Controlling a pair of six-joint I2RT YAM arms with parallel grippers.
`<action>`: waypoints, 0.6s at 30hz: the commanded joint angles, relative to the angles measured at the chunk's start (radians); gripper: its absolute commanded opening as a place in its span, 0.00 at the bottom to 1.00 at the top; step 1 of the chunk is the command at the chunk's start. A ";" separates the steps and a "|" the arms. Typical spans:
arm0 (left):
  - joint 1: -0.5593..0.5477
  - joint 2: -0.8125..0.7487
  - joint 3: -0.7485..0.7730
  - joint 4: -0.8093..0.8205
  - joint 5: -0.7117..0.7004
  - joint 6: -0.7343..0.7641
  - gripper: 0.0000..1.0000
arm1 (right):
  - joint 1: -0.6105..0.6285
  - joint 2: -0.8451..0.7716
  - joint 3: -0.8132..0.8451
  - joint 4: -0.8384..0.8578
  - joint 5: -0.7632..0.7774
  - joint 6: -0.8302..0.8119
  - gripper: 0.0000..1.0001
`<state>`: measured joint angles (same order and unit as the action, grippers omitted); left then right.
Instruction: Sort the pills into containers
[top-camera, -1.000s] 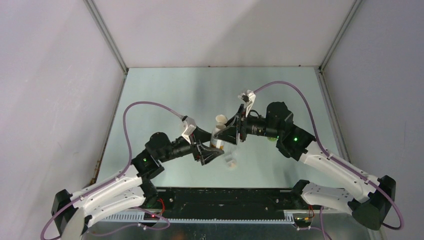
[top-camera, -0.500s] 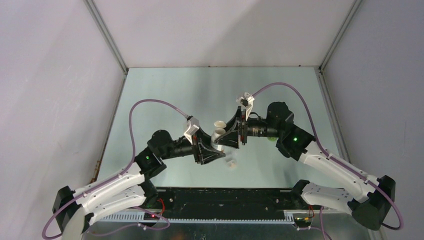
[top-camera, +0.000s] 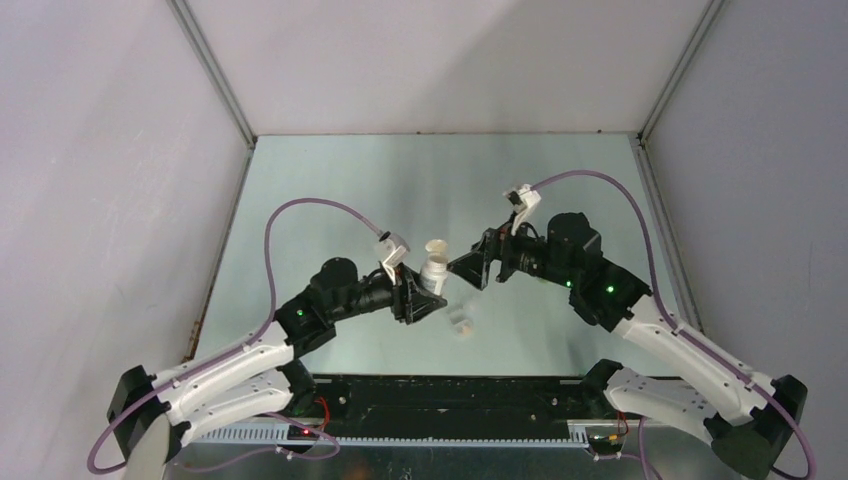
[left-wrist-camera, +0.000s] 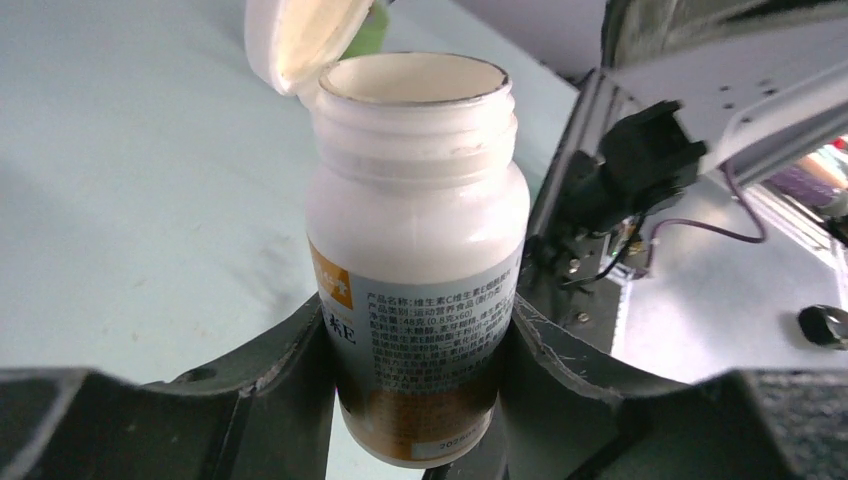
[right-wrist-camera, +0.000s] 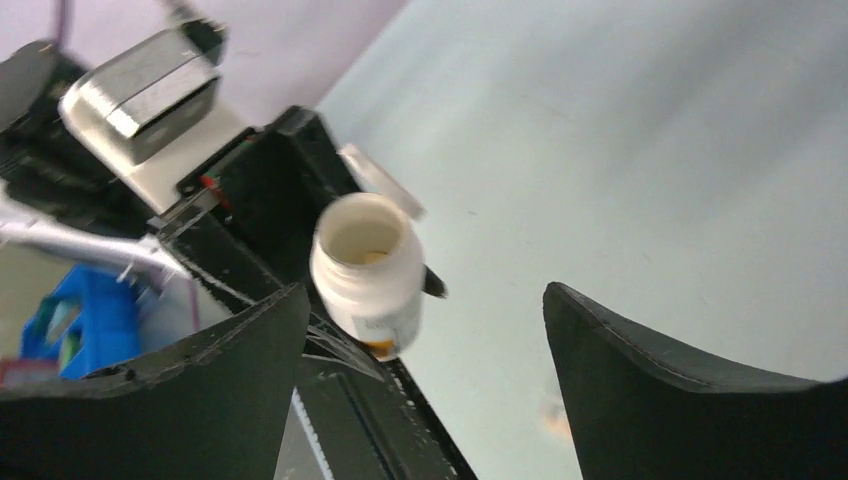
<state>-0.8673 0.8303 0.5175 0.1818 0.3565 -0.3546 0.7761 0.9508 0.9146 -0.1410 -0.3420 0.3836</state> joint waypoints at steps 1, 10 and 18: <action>-0.004 0.043 0.046 -0.108 -0.121 0.045 0.00 | -0.052 -0.078 -0.045 -0.154 0.252 0.101 0.87; -0.125 0.175 0.044 -0.244 -0.292 0.108 0.00 | -0.090 -0.181 -0.117 -0.242 0.340 0.158 0.81; -0.184 0.363 0.148 -0.427 -0.464 0.170 0.00 | -0.111 -0.242 -0.163 -0.272 0.342 0.159 0.81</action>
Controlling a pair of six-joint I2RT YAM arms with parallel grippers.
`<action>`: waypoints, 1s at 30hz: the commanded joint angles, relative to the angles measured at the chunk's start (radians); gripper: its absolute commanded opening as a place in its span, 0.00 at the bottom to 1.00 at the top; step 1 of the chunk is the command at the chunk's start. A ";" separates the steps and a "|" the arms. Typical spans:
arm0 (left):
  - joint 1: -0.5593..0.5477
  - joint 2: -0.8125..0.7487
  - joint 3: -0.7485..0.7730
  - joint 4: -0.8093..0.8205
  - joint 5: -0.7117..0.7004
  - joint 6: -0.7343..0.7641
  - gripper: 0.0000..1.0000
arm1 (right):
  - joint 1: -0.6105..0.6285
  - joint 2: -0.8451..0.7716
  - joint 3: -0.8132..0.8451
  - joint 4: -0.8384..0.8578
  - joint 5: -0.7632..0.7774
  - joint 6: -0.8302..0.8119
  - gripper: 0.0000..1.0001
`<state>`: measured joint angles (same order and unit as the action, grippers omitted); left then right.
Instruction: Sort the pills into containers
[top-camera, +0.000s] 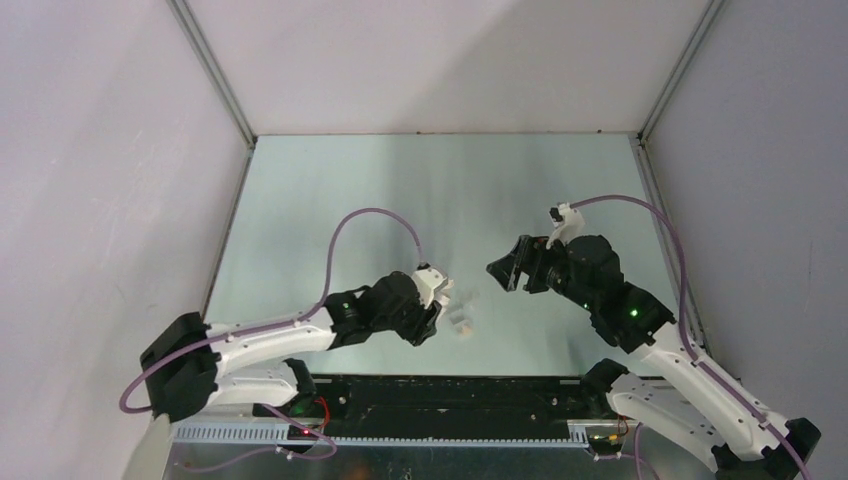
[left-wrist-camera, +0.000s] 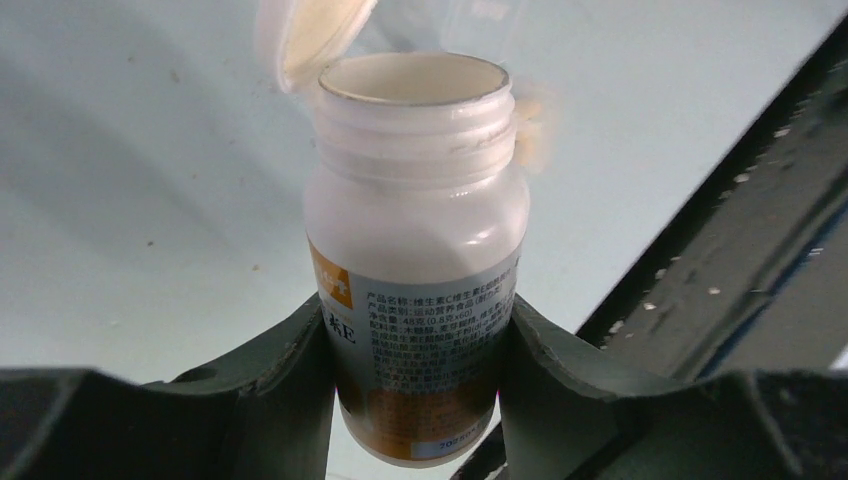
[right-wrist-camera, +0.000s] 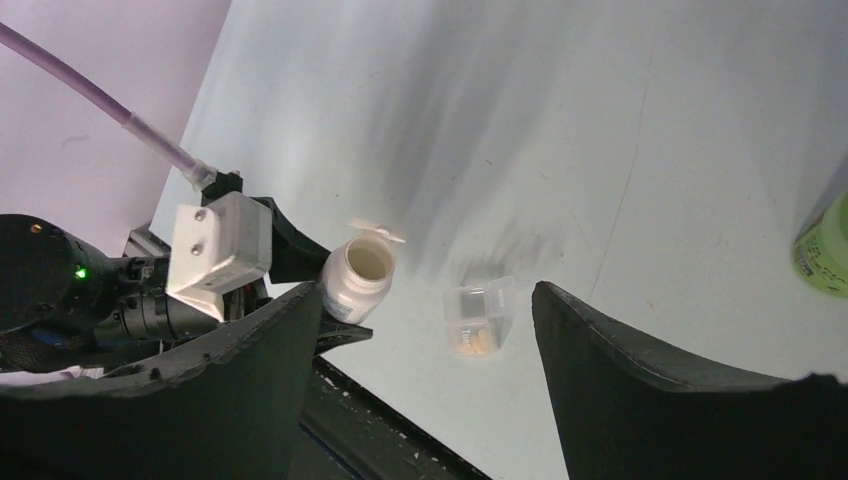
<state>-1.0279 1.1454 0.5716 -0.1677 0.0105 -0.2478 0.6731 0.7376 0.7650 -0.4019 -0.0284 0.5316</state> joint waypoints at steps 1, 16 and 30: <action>-0.034 0.062 0.103 -0.088 -0.126 0.067 0.00 | -0.011 -0.032 -0.017 -0.015 0.042 0.010 0.81; -0.133 0.327 0.321 -0.343 -0.244 0.114 0.00 | -0.053 -0.093 -0.077 -0.022 0.063 0.016 0.82; -0.184 0.463 0.457 -0.514 -0.285 0.137 0.00 | -0.095 -0.141 -0.134 -0.009 0.046 0.021 0.83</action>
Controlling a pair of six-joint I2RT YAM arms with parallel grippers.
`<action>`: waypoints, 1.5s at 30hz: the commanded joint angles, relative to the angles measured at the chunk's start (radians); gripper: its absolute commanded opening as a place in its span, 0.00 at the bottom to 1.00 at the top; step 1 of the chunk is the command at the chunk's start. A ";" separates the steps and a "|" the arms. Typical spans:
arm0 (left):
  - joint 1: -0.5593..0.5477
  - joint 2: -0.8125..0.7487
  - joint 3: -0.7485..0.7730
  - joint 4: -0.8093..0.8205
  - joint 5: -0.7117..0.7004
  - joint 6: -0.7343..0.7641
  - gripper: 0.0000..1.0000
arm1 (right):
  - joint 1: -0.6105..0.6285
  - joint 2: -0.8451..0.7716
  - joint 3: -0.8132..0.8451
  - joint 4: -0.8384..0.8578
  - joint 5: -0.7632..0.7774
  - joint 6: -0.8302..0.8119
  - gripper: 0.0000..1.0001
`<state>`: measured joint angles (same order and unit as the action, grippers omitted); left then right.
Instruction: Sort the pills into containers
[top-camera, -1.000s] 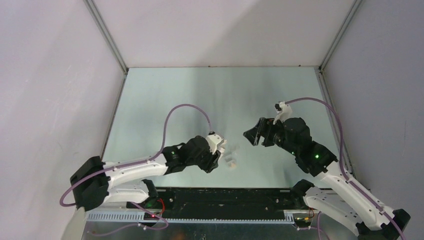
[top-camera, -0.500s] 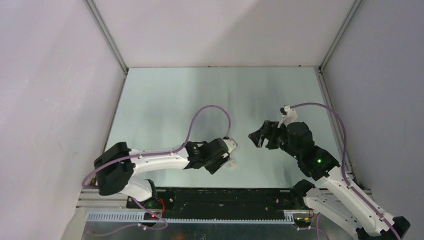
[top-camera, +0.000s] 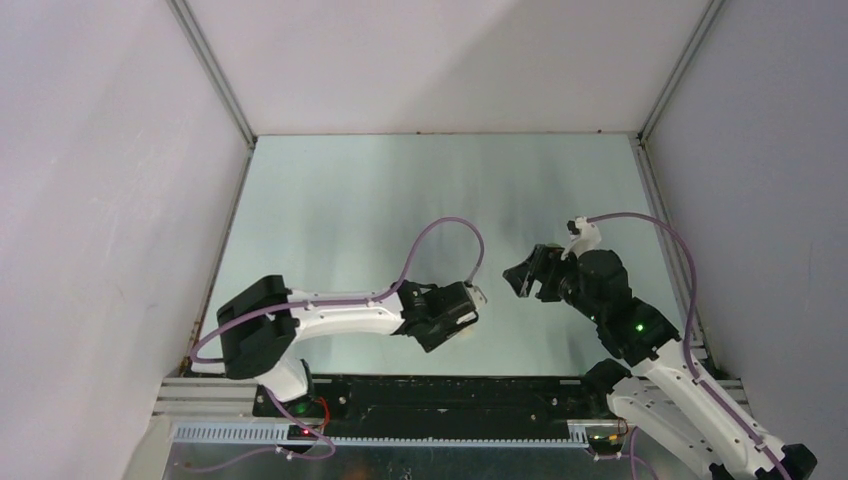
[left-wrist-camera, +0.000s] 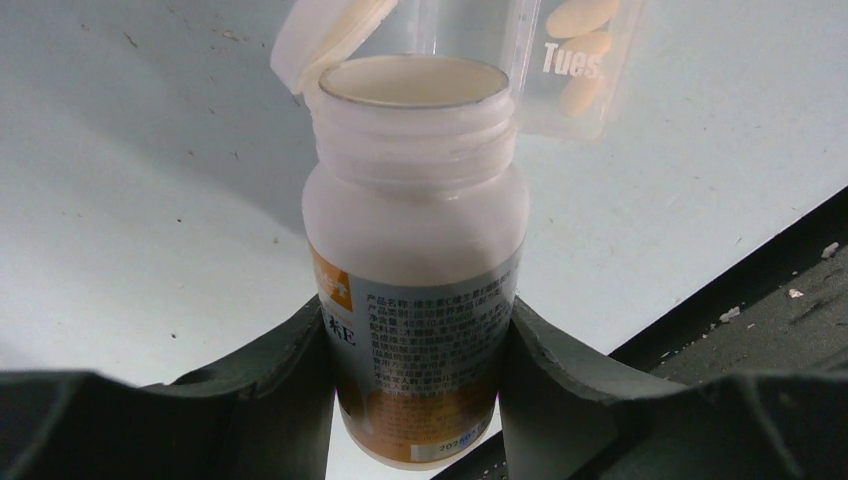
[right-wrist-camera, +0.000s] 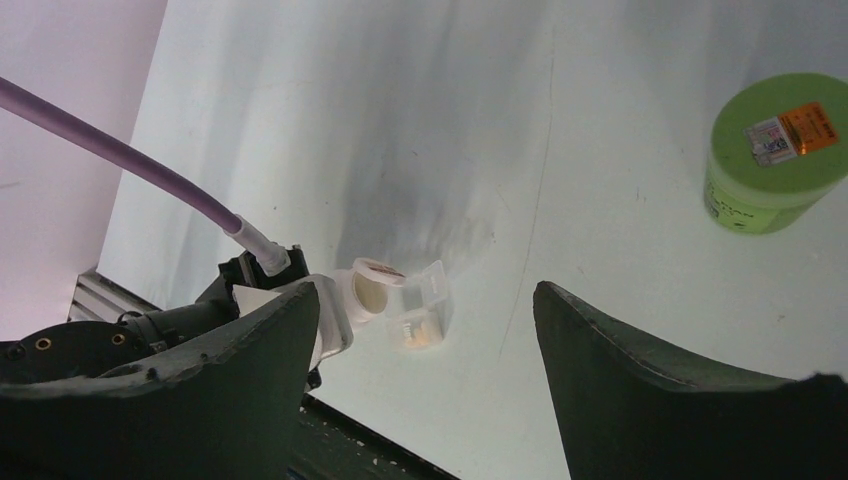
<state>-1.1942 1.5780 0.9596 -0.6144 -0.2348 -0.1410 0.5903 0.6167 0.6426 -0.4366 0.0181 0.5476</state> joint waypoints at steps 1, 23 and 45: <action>-0.019 0.039 0.079 -0.076 -0.044 0.033 0.00 | -0.016 -0.022 -0.013 0.026 0.000 0.005 0.83; -0.042 0.183 0.279 -0.329 -0.134 0.028 0.00 | -0.067 -0.052 -0.065 0.035 -0.007 0.000 0.83; -0.092 0.328 0.424 -0.489 -0.213 0.012 0.00 | -0.109 -0.073 -0.103 0.046 -0.063 0.004 0.83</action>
<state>-1.2724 1.8858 1.3296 -1.0489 -0.3847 -0.1234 0.4900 0.5568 0.5442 -0.4274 -0.0319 0.5480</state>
